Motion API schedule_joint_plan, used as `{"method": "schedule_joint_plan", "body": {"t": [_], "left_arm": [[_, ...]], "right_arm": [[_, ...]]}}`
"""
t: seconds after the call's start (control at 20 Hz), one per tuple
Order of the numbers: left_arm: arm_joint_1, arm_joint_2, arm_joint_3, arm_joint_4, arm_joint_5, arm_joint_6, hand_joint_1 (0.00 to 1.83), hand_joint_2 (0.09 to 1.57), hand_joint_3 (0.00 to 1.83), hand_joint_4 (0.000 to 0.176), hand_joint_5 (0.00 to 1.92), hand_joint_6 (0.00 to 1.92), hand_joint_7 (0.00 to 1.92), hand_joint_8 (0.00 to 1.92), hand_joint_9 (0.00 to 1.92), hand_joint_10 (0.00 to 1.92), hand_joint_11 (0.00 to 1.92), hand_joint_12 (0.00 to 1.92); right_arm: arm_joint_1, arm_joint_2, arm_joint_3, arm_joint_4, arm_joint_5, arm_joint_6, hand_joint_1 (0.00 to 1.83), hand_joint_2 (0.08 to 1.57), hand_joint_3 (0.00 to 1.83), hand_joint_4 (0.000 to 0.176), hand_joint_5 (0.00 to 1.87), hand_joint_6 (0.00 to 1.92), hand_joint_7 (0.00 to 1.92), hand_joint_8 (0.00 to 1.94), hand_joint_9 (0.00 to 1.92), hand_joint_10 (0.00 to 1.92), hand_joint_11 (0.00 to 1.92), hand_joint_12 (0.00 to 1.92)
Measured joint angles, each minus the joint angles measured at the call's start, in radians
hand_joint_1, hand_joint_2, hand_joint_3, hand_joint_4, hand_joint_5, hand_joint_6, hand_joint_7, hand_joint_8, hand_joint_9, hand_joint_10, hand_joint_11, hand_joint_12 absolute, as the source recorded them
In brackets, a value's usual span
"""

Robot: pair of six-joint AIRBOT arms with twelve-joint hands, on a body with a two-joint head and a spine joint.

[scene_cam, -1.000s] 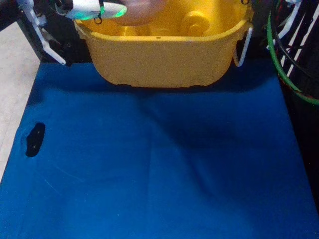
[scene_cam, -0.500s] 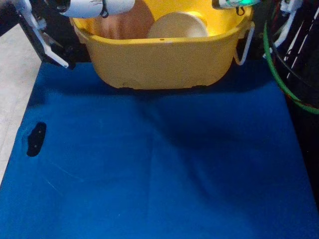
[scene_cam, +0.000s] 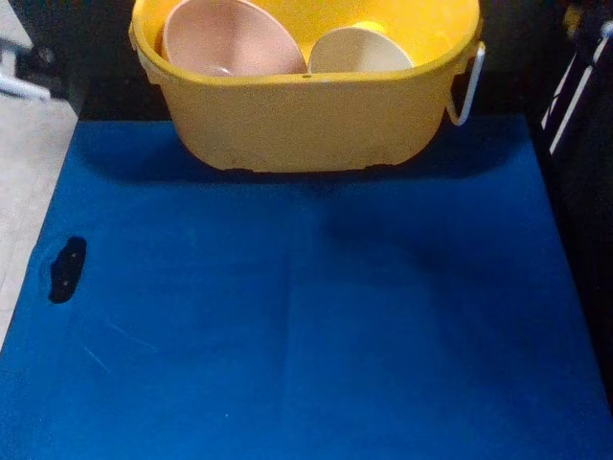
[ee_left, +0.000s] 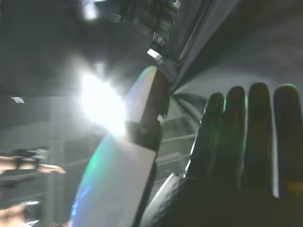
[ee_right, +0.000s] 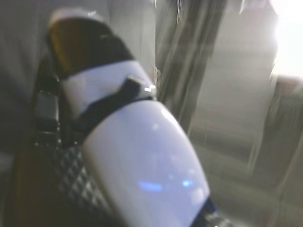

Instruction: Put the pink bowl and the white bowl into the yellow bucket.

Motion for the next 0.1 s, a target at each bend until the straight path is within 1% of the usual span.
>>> {"method": "schedule_joint_plan", "body": {"t": [0.05,0.1], "left_arm": [[0.0,0.023,-0.034,0.002,0.07,-0.002,0.94,1.21,0.0,0.051,0.28,0.0,0.39,0.01,0.38,0.23,0.0,1.45],[0.005,0.045,-0.069,0.014,0.166,-0.003,1.05,1.19,0.0,0.054,0.26,0.0,0.4,0.01,0.43,0.23,0.03,1.52]], "right_arm": [[-0.012,0.026,-0.042,0.0,-0.104,0.004,0.0,1.02,0.0,0.066,0.33,0.05,0.42,0.02,0.36,0.04,0.0,1.0],[-0.04,0.07,-0.1,0.0,-0.216,-0.008,0.0,0.97,0.0,0.054,0.4,0.06,0.53,0.03,0.46,0.06,0.0,1.37]]}}
